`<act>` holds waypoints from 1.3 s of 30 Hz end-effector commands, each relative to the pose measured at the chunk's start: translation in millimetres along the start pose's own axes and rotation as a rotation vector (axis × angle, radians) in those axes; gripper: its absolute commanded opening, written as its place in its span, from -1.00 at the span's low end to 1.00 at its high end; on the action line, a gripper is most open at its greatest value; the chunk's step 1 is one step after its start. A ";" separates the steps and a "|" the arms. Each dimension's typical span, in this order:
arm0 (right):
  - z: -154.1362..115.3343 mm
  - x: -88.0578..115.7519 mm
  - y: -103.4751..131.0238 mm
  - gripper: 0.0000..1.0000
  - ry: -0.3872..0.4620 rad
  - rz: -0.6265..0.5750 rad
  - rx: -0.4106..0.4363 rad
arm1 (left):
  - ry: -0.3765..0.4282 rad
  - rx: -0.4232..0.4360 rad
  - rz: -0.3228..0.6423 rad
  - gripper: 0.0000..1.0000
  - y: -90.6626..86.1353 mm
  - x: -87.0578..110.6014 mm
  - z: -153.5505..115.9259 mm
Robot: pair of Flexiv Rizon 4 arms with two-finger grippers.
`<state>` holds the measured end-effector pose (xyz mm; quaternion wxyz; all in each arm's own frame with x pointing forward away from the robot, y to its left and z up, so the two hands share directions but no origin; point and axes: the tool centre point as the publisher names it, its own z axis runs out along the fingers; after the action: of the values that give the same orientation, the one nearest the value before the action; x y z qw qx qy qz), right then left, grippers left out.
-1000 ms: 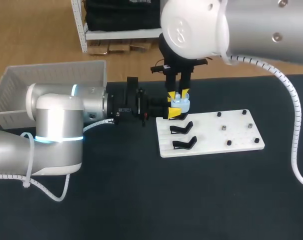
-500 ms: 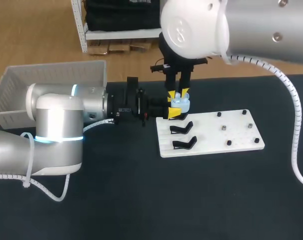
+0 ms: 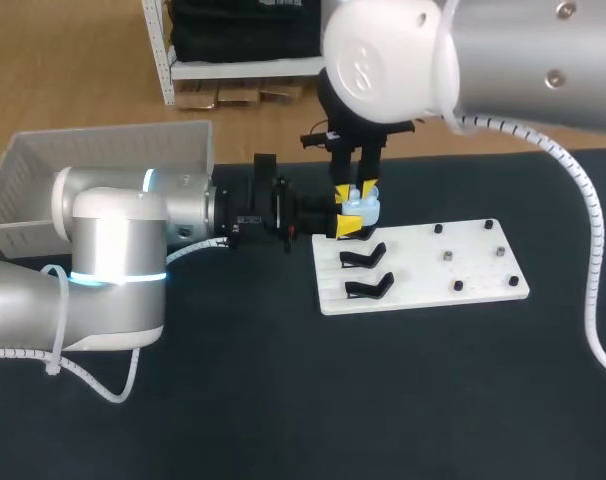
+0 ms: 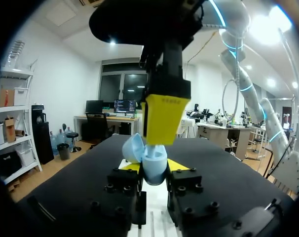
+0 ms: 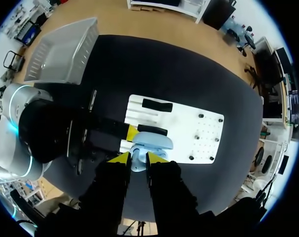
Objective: Pick up each earbud case from the left stands, insert the matching earbuds, close the lid, and place the case in the box.
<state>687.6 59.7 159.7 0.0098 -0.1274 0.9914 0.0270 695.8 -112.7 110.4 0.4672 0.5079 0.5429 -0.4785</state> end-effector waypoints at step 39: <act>4.9 -0.3 2.5 -1.00 -0.001 -0.025 -0.001 | -0.002 0.001 0.000 -1.00 0.9 0.5 0.0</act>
<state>687.5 61.3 154.8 0.0110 -0.1400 0.9897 0.0284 696.0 -112.3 110.0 0.4672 0.5079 0.5430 -0.4784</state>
